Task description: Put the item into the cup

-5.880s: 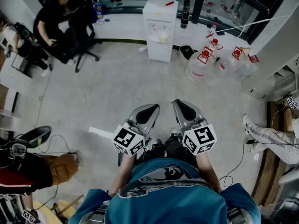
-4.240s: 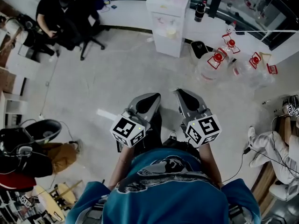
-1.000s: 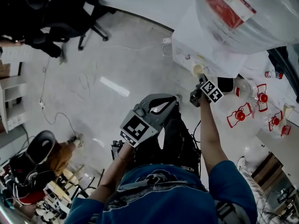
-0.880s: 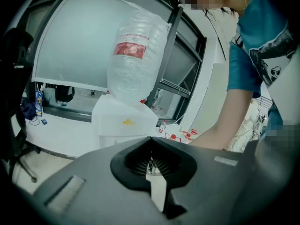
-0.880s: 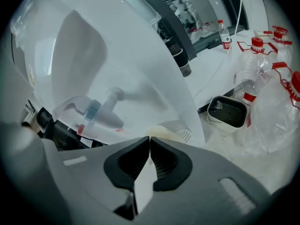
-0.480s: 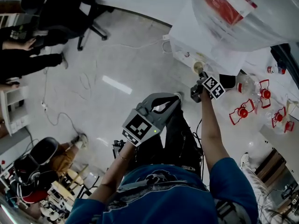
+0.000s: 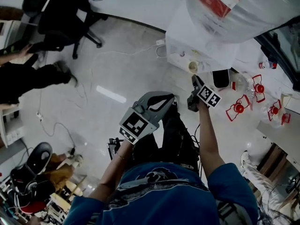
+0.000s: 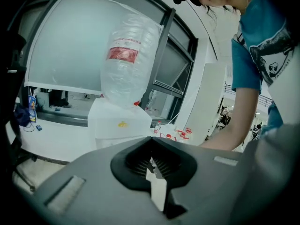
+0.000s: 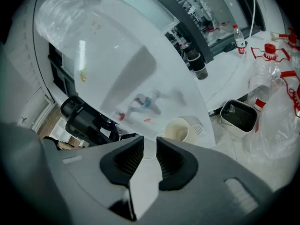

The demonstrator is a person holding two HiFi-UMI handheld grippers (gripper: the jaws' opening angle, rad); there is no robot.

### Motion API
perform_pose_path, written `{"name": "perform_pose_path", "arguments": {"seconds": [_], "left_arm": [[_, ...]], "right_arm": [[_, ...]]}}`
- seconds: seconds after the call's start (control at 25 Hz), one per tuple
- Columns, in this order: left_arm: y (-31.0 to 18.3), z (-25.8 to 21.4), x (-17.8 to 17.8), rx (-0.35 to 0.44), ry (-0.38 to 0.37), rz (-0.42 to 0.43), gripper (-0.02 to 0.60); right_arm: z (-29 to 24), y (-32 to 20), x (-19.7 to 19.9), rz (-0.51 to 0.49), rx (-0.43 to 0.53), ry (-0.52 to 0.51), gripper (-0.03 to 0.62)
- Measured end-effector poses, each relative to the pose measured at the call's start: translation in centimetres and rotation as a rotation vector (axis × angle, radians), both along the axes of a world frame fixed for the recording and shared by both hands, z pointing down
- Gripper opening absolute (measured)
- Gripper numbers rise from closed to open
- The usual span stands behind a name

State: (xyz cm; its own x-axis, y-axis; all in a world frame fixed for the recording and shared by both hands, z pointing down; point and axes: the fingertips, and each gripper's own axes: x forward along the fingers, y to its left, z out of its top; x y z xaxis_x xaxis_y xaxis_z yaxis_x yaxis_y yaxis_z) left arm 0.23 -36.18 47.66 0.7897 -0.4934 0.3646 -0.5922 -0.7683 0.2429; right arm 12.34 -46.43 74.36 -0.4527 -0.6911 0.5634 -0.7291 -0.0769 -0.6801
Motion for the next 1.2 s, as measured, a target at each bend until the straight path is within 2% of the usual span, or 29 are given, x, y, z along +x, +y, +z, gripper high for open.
{"name": "perform_pose_path", "arguments": {"seconds": [0.32, 0.56, 0.72, 0.92, 1.08, 1.2], "left_arm": [[6.3, -1.4, -4.4, 0.034, 0.013, 0.114, 0.011], [11.4, -2.4, -8.5, 0.073, 0.014, 0.198, 0.011], [14.1, -3.2, -10.2, 0.09, 0.024, 0.237, 0.011], [16.6, -3.7, -10.9, 0.069, 0.06, 0.274, 0.009], [17.6, -3.5, -10.0, 0.057, 0.071, 0.321, 0.01], [18.5, -3.6, -9.0, 0.054, 0.081, 0.341, 0.011]], "right_arm": [[-9.5, 7.9, -4.9, 0.006, 0.153, -0.043, 0.086], [-16.6, 15.5, -8.8, 0.028, 0.277, -0.034, 0.084], [-20.8, 20.6, -11.1, 0.057, 0.33, -0.075, 0.075], [-25.7, 25.0, -13.0, 0.058, 0.407, -0.072, 0.074], [-28.3, 27.3, -13.5, 0.053, 0.45, -0.08, 0.064], [-29.4, 29.1, -13.5, 0.028, 0.474, -0.037, 0.063]]}}
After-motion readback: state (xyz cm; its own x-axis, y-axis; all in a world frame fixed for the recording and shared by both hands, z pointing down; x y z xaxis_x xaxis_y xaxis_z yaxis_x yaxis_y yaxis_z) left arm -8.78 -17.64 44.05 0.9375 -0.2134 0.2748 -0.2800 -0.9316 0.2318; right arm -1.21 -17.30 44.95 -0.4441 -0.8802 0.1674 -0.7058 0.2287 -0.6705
